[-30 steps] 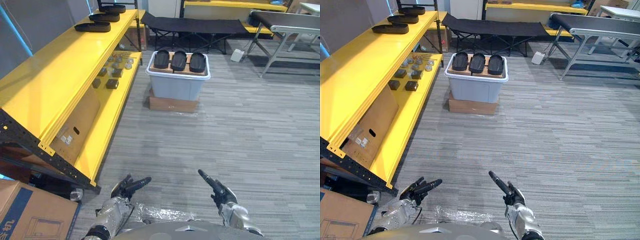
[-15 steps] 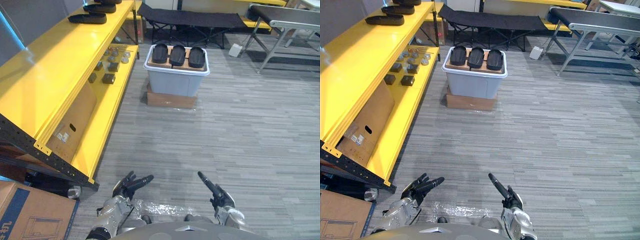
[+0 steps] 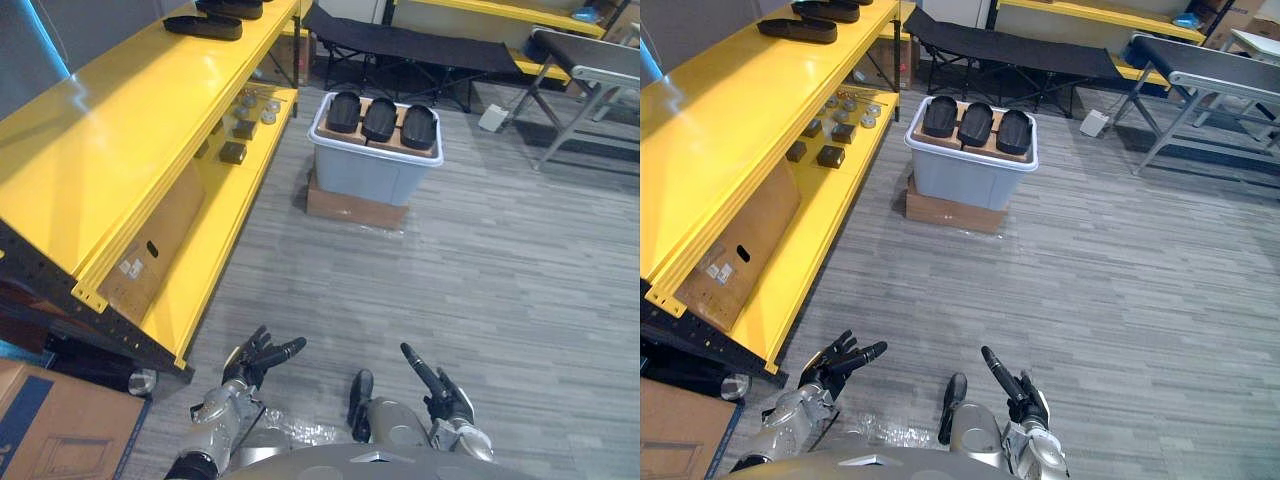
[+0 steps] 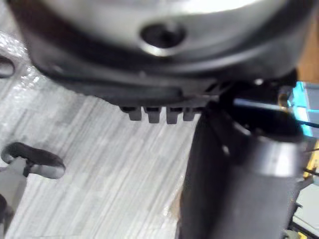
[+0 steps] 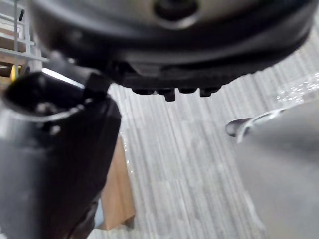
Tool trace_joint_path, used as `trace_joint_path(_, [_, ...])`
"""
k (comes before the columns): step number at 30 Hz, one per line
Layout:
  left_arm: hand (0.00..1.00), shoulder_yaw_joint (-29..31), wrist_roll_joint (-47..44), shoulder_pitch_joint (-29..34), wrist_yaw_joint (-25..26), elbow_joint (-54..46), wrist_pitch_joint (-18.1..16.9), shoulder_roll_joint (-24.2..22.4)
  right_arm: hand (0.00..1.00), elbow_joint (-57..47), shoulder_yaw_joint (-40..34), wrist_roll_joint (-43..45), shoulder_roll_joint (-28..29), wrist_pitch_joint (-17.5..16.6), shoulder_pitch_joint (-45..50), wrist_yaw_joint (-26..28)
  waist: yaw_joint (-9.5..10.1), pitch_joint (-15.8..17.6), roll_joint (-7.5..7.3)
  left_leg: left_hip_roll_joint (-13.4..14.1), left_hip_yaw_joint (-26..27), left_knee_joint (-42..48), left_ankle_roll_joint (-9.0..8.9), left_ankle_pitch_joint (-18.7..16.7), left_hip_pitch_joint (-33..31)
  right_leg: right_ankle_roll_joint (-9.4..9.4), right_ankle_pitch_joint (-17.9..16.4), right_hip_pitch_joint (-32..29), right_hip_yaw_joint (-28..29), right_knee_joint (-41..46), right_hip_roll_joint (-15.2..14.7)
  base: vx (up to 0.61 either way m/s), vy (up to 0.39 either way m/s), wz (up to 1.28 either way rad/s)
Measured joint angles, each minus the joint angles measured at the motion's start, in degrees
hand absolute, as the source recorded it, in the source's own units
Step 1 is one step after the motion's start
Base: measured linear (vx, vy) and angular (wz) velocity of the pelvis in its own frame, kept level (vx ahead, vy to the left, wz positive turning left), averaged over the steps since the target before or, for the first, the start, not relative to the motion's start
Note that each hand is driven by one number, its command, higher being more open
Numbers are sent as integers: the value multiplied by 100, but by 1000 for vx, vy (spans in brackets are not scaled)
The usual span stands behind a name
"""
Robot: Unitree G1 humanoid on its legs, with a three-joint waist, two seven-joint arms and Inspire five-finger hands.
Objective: Walk over and take three plastic housings, then place them on the shelf
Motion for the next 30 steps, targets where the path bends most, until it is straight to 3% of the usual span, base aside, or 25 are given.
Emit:
trace_joint_path(1, [100,10,-50,88,38,-8,-78,-141,100,-138,46,0,-59,-17,-1,-11,0,-125,153,273,126,72,-447,-159,104,-172,-104,46,-114,123,204,517,-176,-8])
trace_joint_path(2, [100,96,-223,288,30,-204,-202,-198,100,-332,155,3,-19,-121,-40,-33,19,-189,207,638,-13,1896,-421,-29,-512,-193,-28,232,-129,130,339,506,-190,-9])
trace_joint_path(3, [100,122,-272,304,42,-230,-219,-231,100,-432,196,3,-27,-143,-39,-36,35,-176,247,865,-68,2852,-397,167,-890,-306,69,353,-118,99,444,499,-190,-1])
trace_joint_path(4, [100,139,-336,303,61,-221,-216,-317,100,-535,235,2,-69,-159,-50,-37,86,-119,369,1227,-221,4085,-133,830,-1407,-491,94,636,-92,-19,610,495,-184,-23])
trace_joint_path(5, [100,132,-448,332,58,-223,-193,-418,100,-553,261,1,-120,-155,-145,-51,234,-36,459,1381,-662,5038,-74,1033,-1971,-634,-67,1087,29,-211,818,632,-187,-44])
trace_joint_path(7, [100,124,-449,323,2,-224,-177,-410,100,-495,273,-2,-110,-155,-334,-55,362,22,348,988,-820,4701,-66,703,-2275,-673,-173,1373,222,-271,723,602,-128,-67])
trace_joint_path(9, [100,123,-446,325,-65,-364,-167,-423,100,-497,273,-10,-139,-156,-603,-91,449,84,258,273,-744,2752,-3,601,-2596,-618,-264,1651,597,-488,542,520,-17,-79])
trace_joint_path(10, [100,119,-446,332,-72,-418,-170,-431,100,-502,276,-11,-154,-155,-671,-107,458,103,244,118,-762,2170,7,697,-2649,-580,-334,1713,672,-523,501,560,66,-76])
trace_joint_path(11, [100,115,-441,336,-132,-455,-193,-473,100,-496,334,-17,-220,-154,-747,-194,476,236,327,-180,-933,737,-66,1244,-2660,-475,-549,1955,859,-536,495,363,62,-51])
trace_joint_path(12, [100,115,-441,335,-143,-457,-198,-485,100,-488,351,-17,-242,-153,-740,-205,481,246,355,-214,-994,464,-79,1368,-2659,-457,-600,2004,892,-542,514,452,119,-64])
trace_joint_path(13, [100,117,-439,401,-164,-459,-244,-534,100,-458,448,-15,-343,-147,-668,-234,493,247,532,-189,-1104,-278,-228,1815,-2593,-362,-849,2207,1067,-526,688,457,196,-67])
trace_joint_path(14, [100,116,-426,487,-170,-449,-297,-538,100,-374,597,-13,-352,-125,-591,-299,533,232,650,5,-1078,-242,94,2571,-2491,-316,-1158,2419,1286,-390,829,457,196,-74])
trace_joint_path(15, [100,138,-425,475,-167,-452,-313,-456,100,-328,665,-11,-293,-94,-563,-325,563,236,521,-40,-976,-202,280,2701,-2416,-343,-1290,2474,1390,-305,779,555,197,-59])
trace_joint_path(16, [100,147,-425,425,-166,-454,-351,-283,100,-305,780,-9,-214,-65,-502,-325,603,190,183,-201,-819,-105,411,2495,-2430,-372,-1424,2443,1486,-142,564,454,111,-33])
trace_joint_path(18, [100,119,-403,227,-165,-452,-406,-249,100,-242,872,-5,-238,-61,-526,-318,606,263,41,-274,-751,-12,602,2288,-2369,-285,-1365,2156,1637,520,436,482,141,-21])
trace_joint_path(19, [100,104,-384,218,-158,-447,-432,-235,100,-137,956,8,-226,-46,-545,-313,577,296,-7,-308,-721,-47,671,2146,-2138,-68,-1254,1838,1682,1485,388,413,140,-21])
trace_joint_path(20, [100,58,-347,236,-119,-448,-451,-230,100,22,1036,12,-187,-45,-553,-294,567,338,-57,-320,-658,-173,673,1977,-1736,615,-943,1426,1581,2630,229,411,128,-20])
trace_joint_path(21, [100,9,-318,268,-89,-447,-458,-242,100,104,1079,11,-166,-43,-546,-275,564,340,-75,-323,-623,-207,655,1914,-1537,607,-970,1319,1463,3020,130,313,83,-19])
trace_joint_path(22, [100,-14,-247,333,-49,-451,-471,-231,100,208,1154,10,-146,-43,-529,-231,545,336,-78,-307,-573,-208,685,1857,-1280,404,-1109,1252,1241,3230,6,343,56,-13])
trace_joint_path(23, [100,-14,-189,344,-37,-449,-538,-178,100,255,1223,8,-95,-43,-535,-195,546,344,-44,-264,-481,-199,705,1781,-1038,261,-1413,1159,921,2822,-81,325,31,-10])
trace_joint_path(26, [100,-9,-179,145,4,-454,-548,-93,100,304,1261,8,-88,-41,-719,-205,572,372,4,-108,-490,-12,585,1689,-1049,240,-1358,957,651,858,17,277,-61,-8])
trace_joint_path(27, [100,-9,-187,17,7,-446,-548,-82,100,298,1199,8,-123,-43,-796,-200,571,407,109,-38,-556,-4,573,1454,-1015,267,-1102,789,619,272,8,174,-84,-9])
trace_joint_path(29, [100,8,-272,-66,61,-395,-547,-62,100,367,1092,-2,-115,-39,-933,-176,604,465,155,48,-584,325,564,1073,-1111,376,-635,441,673,-62,-175,124,-155,-4])
trace_joint_path(30, [100,7,-360,-63,86,-394,-545,-74,100,368,1031,-8,-89,-40,-861,-155,590,492,214,155,-706,582,455,862,-1127,426,-446,324,705,-103,-251,114,-220,17])
